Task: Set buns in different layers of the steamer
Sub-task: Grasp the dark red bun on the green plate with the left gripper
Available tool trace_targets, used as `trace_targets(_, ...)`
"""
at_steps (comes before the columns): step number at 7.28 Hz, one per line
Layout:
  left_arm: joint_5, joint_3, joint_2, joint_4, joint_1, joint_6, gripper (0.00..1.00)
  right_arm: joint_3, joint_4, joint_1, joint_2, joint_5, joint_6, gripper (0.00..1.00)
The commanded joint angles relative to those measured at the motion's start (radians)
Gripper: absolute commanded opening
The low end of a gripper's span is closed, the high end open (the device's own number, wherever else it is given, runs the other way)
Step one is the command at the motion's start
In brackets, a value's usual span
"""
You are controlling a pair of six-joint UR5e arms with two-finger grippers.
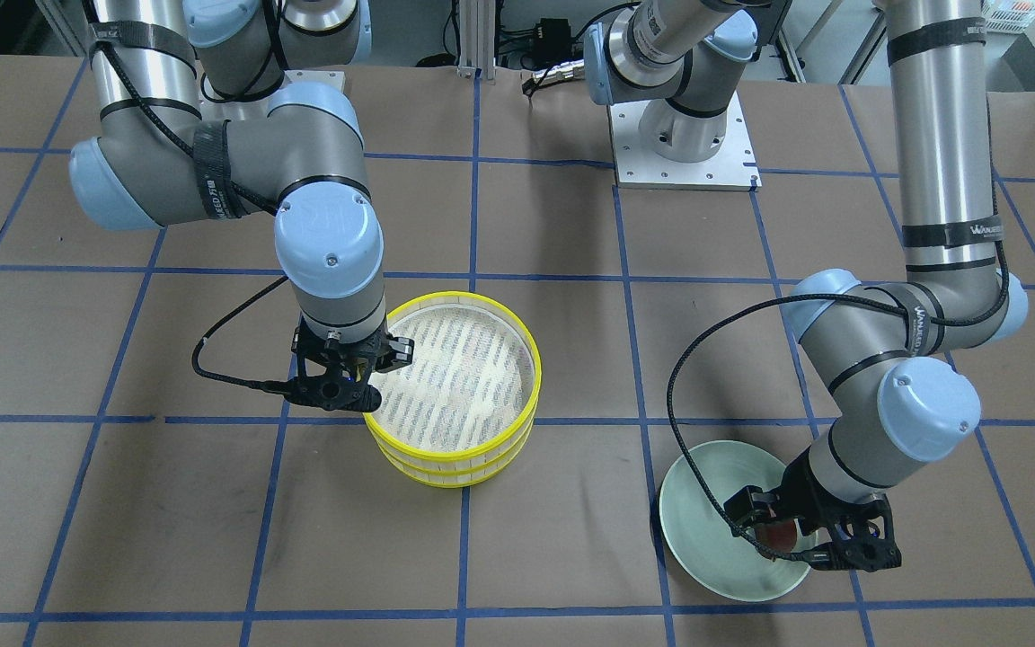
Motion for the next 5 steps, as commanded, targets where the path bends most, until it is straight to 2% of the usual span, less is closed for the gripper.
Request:
trace_targets(1,-0.031,-0.001,-0.014,0.000,0.001,0.004,0.93,0.000,-0.001,0.002,-0.001,0.005,0.012,0.00)
trace_targets(3,-0.023,0.001,-0.017,0.002,0.001,0.012,0.86,0.002,0.001,0.005,0.003,0.005,0.014,0.00)
trace_targets(4,-0.022,0.001,-0.017,0.000,0.001,0.017,0.71,0.002,0.001,0.005,0.003,0.005,0.016,0.03)
trace_targets(5,-0.020,0.001,-0.017,0.000,0.001,0.023,0.27,0.002,0.001,0.005,0.003,0.005,0.017,0.12)
